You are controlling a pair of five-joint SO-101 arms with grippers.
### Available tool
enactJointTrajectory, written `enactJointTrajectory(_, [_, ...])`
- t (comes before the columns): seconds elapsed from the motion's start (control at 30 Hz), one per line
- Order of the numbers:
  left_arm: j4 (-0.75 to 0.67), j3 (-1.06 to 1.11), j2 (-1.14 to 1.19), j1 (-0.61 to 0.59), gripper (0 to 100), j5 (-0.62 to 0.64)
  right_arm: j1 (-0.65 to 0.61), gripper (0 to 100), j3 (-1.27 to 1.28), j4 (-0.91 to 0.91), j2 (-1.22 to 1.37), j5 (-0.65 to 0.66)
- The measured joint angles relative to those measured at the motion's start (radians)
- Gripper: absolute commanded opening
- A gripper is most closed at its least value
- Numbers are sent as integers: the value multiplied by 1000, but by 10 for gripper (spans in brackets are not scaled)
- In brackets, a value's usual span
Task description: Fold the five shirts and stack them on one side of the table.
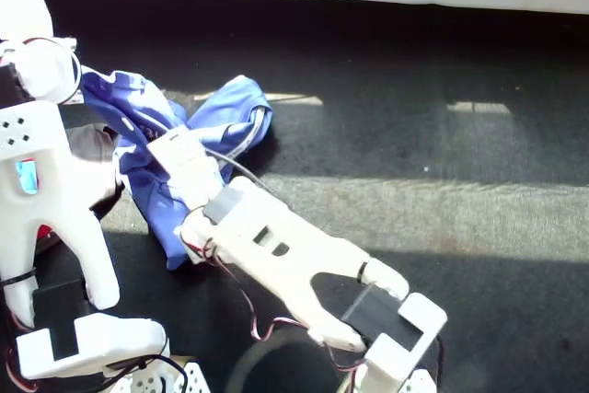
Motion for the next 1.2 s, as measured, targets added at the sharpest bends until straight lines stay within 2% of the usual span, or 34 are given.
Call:
enactJointTrajectory(0.13, [0, 0, 0, 0, 9, 0, -2, 276, -78, 0, 84, 0])
enactJointTrajectory(0.2, [0, 0, 0, 0, 9, 0, -9, 180, -106, 0, 107, 0])
enactJointTrajectory(0.27, [0, 0, 0, 0, 9, 0, -18, 31, -117, 0, 109, 0])
enactJointTrajectory(0.3, [0, 0, 0, 0, 9, 0, -21, 0, -120, 0, 109, 0])
enactJointTrajectory(0.33, [0, 0, 0, 0, 9, 0, -25, 26, -121, 3, 109, 0])
enactJointTrajectory(0.6, [0, 0, 0, 0, 9, 0, -6, 7, -127, 58, 109, 0])
enactJointTrajectory(0.77, [0, 0, 0, 0, 9, 0, 149, 7, -192, 141, 92, 15])
enactJointTrajectory(1.03, [-6, 18, 8, 0, 9, 0, 470, 7, -270, 258, -107, 319])
enactJointTrajectory(1.2, [-5, -77, 9, 48, 9, 0, 654, 7, -272, 265, -196, 434])
